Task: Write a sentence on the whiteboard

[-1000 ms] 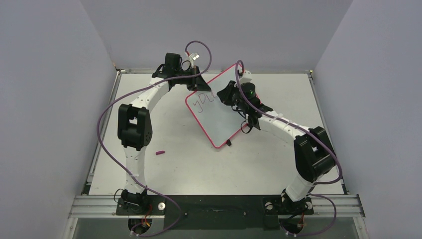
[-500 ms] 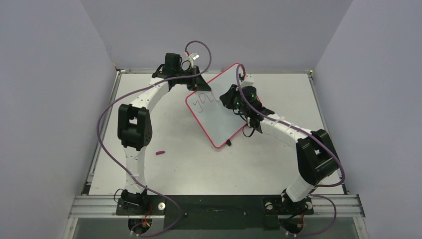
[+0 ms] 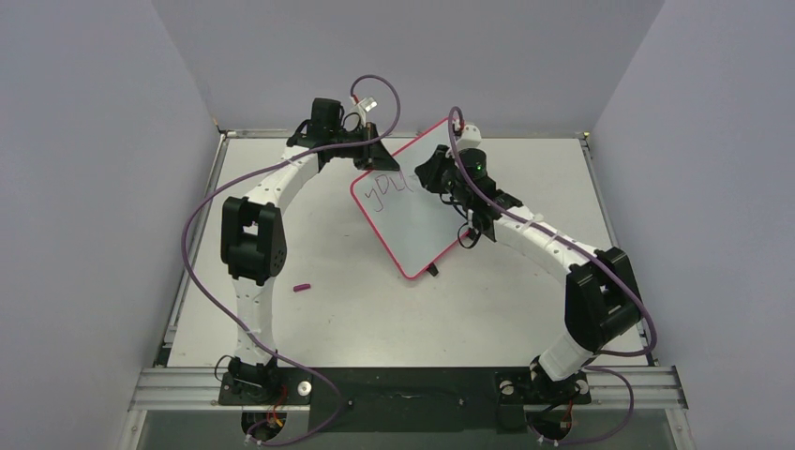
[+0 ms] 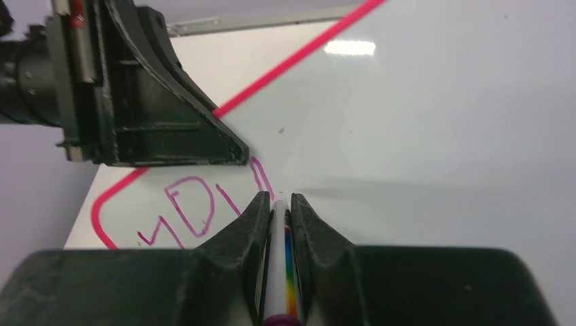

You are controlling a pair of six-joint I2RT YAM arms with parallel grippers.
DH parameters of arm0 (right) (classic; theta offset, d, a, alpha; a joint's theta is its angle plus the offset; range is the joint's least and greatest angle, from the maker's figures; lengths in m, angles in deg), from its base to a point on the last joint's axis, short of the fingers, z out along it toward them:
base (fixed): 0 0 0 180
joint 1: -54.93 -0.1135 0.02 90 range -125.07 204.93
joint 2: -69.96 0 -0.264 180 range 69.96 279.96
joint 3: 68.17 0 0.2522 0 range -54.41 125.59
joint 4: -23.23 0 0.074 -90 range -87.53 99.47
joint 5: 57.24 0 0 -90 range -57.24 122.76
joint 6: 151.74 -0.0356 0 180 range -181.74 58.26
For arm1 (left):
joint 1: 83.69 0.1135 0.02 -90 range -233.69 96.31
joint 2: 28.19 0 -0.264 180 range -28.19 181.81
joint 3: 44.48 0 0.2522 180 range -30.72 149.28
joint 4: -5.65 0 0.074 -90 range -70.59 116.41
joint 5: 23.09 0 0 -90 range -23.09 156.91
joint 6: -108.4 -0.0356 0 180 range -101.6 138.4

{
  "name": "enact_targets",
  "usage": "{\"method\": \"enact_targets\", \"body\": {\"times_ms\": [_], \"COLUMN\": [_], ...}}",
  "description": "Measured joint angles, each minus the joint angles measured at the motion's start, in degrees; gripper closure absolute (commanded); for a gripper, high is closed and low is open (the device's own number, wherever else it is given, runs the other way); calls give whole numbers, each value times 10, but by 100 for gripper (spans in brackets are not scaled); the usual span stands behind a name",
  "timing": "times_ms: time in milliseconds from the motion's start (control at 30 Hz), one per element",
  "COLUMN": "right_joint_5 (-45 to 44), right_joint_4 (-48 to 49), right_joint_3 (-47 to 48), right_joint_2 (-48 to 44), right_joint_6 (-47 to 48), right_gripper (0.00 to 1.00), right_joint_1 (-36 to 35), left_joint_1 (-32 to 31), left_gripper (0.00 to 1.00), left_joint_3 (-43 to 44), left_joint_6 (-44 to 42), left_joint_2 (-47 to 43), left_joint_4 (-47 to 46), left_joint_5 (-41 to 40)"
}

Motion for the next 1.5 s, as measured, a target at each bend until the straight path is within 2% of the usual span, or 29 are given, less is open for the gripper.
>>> {"method": "enact_targets", "body": {"times_ms": [600,1500], "right_joint_5": [1,7], "right_joint_4": [-3,-3], "right_joint_3": [118,124], "right_joint_2": [38,81], "right_joint_6": [-6,-17], "right_gripper": [100,100], "right_joint_1": [4,12], "left_joint_1": [0,0], "left_gripper": [100,100], "left_joint_3": [-4,-7], "left_joint_6": [0,2], "left_joint_2": [-4,-7], "left_joint_4": [-8,-9], "left_joint_5": [4,4]}}
